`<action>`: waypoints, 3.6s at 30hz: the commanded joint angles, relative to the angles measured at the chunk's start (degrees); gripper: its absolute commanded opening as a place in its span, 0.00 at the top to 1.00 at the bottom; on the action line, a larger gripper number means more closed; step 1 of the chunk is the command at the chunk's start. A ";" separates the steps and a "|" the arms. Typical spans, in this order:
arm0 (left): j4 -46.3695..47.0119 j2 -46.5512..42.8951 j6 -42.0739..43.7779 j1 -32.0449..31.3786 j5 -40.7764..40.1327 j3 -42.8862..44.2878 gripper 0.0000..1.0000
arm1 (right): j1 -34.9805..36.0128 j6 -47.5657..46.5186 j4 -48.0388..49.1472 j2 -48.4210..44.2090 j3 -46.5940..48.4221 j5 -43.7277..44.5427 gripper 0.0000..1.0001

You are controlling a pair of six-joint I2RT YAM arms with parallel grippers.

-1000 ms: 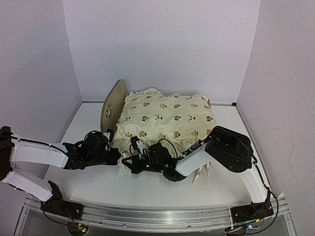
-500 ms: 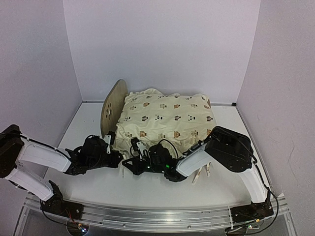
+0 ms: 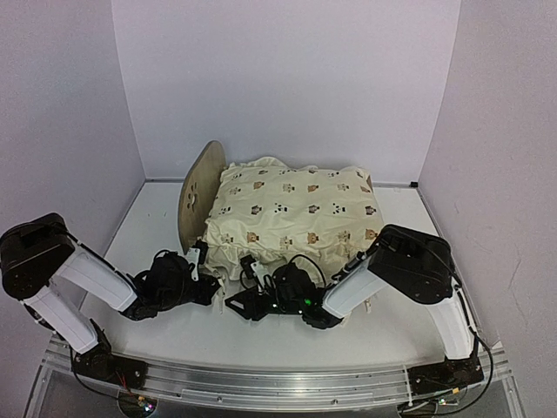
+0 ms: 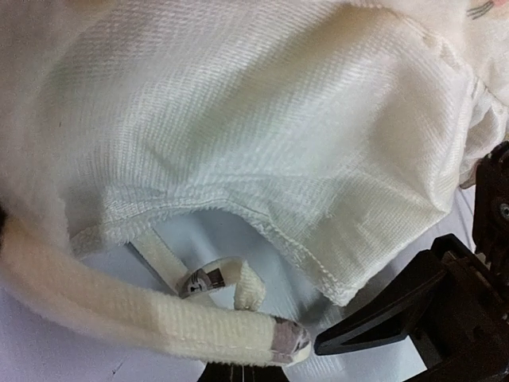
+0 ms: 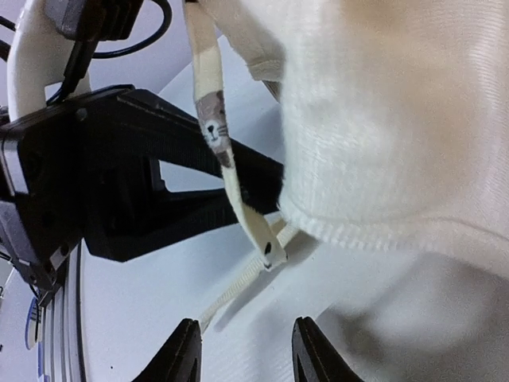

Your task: Set up the pet bed

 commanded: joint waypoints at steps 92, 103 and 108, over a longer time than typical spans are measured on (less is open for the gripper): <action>-1.67 -12.30 0.52 0.37 2.95 -2.73 1.00 | 0.03 -27.17 4.83 6.62 15.49 16.84 0.90; -5.61 -15.07 -0.05 0.36 2.75 -2.53 0.99 | 0.03 -26.13 7.14 6.52 14.06 16.55 1.00; -11.02 -17.39 -0.99 0.37 1.49 -1.23 0.81 | 0.04 -25.62 7.74 6.55 13.60 15.54 1.00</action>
